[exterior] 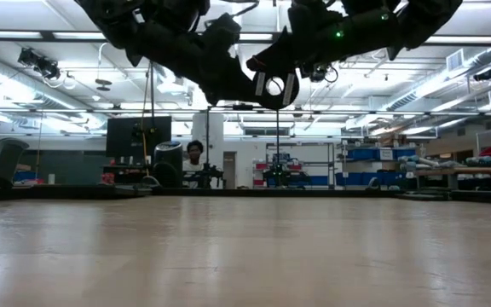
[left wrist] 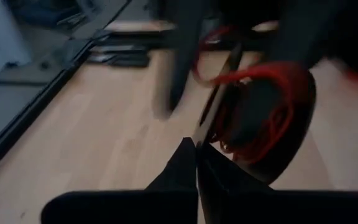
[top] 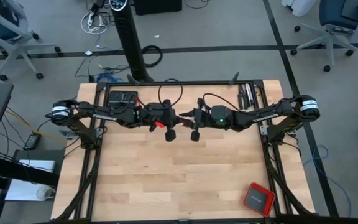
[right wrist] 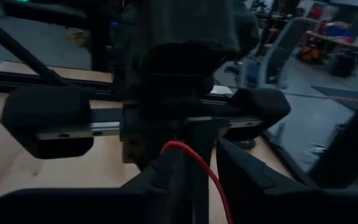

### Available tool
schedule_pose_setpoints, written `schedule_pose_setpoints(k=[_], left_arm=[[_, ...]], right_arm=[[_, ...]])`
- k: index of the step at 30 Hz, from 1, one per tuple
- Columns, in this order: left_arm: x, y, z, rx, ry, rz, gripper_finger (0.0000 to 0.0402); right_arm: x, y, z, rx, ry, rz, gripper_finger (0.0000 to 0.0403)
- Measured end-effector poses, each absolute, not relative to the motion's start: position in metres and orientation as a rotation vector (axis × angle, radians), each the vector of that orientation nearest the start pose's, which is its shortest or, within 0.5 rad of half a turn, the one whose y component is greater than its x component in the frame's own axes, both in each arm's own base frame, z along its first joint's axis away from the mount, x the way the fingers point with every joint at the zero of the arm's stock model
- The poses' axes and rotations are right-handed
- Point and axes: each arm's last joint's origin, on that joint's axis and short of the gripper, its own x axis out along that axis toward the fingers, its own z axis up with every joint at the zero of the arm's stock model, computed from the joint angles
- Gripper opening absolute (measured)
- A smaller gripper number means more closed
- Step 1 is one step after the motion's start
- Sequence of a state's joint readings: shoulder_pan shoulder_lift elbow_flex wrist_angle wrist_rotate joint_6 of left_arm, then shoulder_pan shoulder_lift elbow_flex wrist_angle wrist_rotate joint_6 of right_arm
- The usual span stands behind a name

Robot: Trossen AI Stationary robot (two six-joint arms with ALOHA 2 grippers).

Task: Coil cords
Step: Coil the red wire onto the spool

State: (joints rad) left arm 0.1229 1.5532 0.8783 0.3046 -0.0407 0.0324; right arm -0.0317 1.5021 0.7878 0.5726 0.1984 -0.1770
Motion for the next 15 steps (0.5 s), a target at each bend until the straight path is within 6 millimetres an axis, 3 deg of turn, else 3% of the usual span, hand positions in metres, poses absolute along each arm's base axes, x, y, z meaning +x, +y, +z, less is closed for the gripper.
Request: schedule_pose_setpoints(k=[7, 15], left_arm=[[0.3336, 0.0417, 0.2319, 0.050, 0.315, 0.130, 0.0001], [0.3387, 0.0440, 0.2316, -0.143, 0.239, 0.215, 0.0001]], right_arm=[[0.3218, -0.0133, 0.2411, -0.179, 0.123, -0.195, 0.0093], [0.3219, -0.0112, 0.2478, -0.213, 0.064, -0.258, 0.0092]])
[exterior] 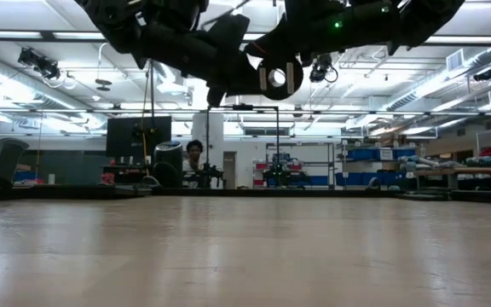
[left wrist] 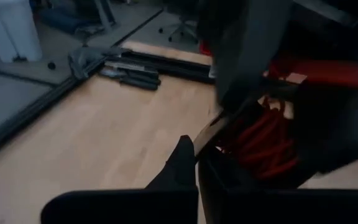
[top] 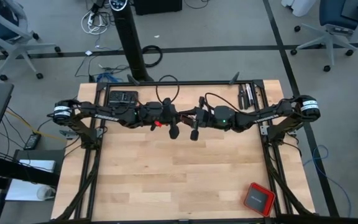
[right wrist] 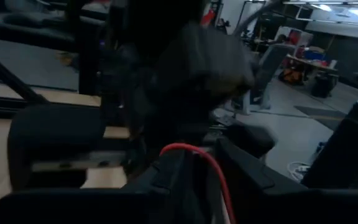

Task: Coil cords
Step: Coil the red wire onto the spool

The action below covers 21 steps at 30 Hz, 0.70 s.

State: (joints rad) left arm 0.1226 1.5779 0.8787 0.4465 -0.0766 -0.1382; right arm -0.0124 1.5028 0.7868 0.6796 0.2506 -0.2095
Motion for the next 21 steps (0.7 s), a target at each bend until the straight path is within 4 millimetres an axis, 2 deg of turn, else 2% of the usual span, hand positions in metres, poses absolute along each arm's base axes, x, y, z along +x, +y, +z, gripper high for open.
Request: schedule_pose_setpoints(k=[7, 15, 21], left_arm=[[0.346, 0.046, 0.223, -0.264, 0.184, 0.274, 0.0001], [0.353, 0.043, 0.207, -0.279, 0.212, 0.273, 0.0001], [0.355, 0.043, 0.205, -0.289, 0.210, 0.271, 0.0001]], right_arm=[[0.322, -0.012, 0.247, -0.209, 0.078, -0.263, 0.0091], [0.326, -0.005, 0.231, -0.154, 0.155, -0.253, 0.0091], [0.325, 0.001, 0.233, -0.212, 0.158, -0.302, 0.0087]])
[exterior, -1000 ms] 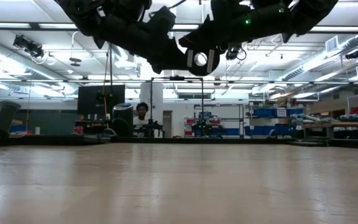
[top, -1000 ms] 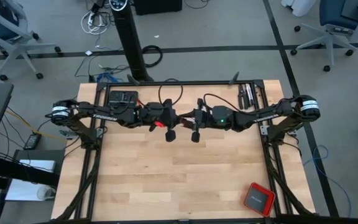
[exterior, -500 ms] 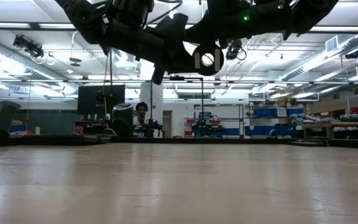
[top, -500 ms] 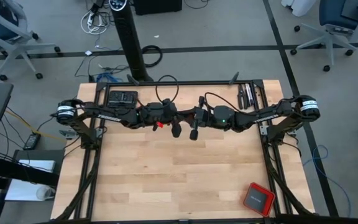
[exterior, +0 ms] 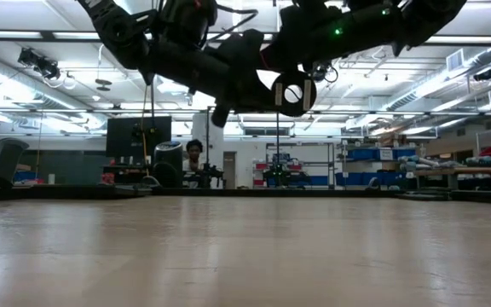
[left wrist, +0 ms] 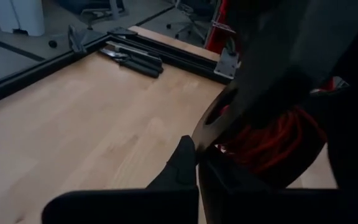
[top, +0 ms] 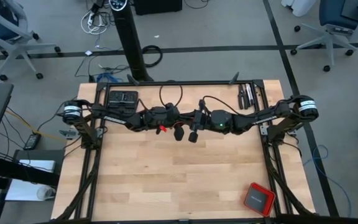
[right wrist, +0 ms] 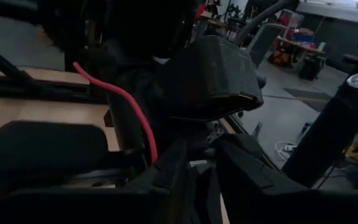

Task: Coil cords
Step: Coil the red wire onto the spool

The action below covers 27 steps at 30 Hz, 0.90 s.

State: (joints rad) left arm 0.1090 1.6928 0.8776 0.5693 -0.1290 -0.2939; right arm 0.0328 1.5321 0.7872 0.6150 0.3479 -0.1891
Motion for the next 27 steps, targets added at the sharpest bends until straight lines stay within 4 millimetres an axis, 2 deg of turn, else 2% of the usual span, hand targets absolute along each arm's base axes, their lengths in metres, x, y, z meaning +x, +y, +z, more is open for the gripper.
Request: schedule_pose_setpoints(k=[4, 11, 17, 27], left_arm=[[0.355, 0.042, 0.207, -0.259, 0.201, 0.244, 0.0001], [0.353, 0.041, 0.205, -0.148, 0.198, 0.198, 0.0001], [0.340, 0.036, 0.192, -0.173, 0.124, 0.155, 0.0001], [0.320, 0.030, 0.185, -0.217, -0.032, 0.136, 0.0000]], right_arm=[[0.320, 0.000, 0.238, -0.219, 0.171, -0.304, 0.0086], [0.309, -0.007, 0.241, -0.092, 0.255, -0.248, 0.0084], [0.302, -0.009, 0.236, -0.002, 0.337, -0.248, 0.0084], [0.299, -0.014, 0.243, 0.018, 0.312, -0.250, 0.0079]])
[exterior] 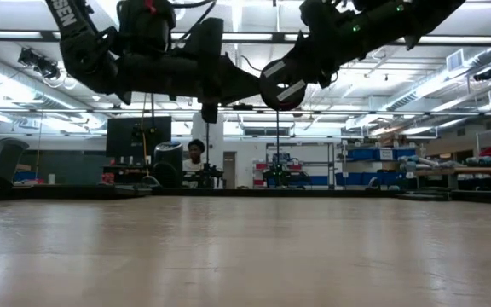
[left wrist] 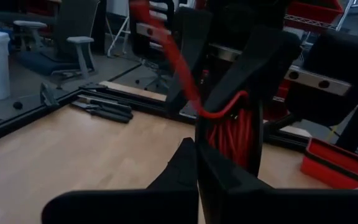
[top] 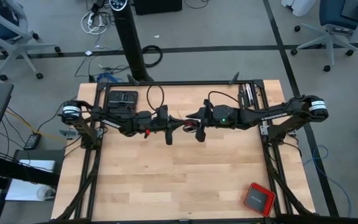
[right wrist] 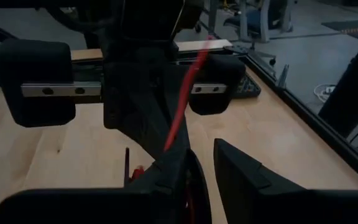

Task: Coil cords
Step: Coil the red wire onto the spool

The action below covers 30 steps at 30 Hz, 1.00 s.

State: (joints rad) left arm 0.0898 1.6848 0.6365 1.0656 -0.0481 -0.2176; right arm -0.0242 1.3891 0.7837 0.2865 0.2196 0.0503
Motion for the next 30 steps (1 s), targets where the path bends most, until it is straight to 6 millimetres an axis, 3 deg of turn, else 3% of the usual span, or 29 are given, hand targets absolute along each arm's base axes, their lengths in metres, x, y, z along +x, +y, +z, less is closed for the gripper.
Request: schedule_pose_setpoints(k=[9, 18, 23, 30], left_arm=[[0.319, 0.029, 0.181, -0.191, 0.003, 0.144, 0.0000], [0.319, 0.029, 0.178, -0.160, 0.032, 0.146, 0.0000], [0.319, 0.029, 0.180, -0.136, 0.014, 0.144, 0.0000], [0.319, 0.029, 0.180, -0.087, 0.014, 0.143, 0.0000]], right_arm=[[0.298, -0.015, 0.250, -0.016, 0.268, -0.261, 0.0074], [0.268, -0.017, 0.267, -0.018, 0.352, -0.256, 0.0073], [0.260, -0.017, 0.253, 0.024, 0.400, -0.230, 0.0073], [0.258, -0.016, 0.252, 0.042, 0.395, -0.187, 0.0073]])
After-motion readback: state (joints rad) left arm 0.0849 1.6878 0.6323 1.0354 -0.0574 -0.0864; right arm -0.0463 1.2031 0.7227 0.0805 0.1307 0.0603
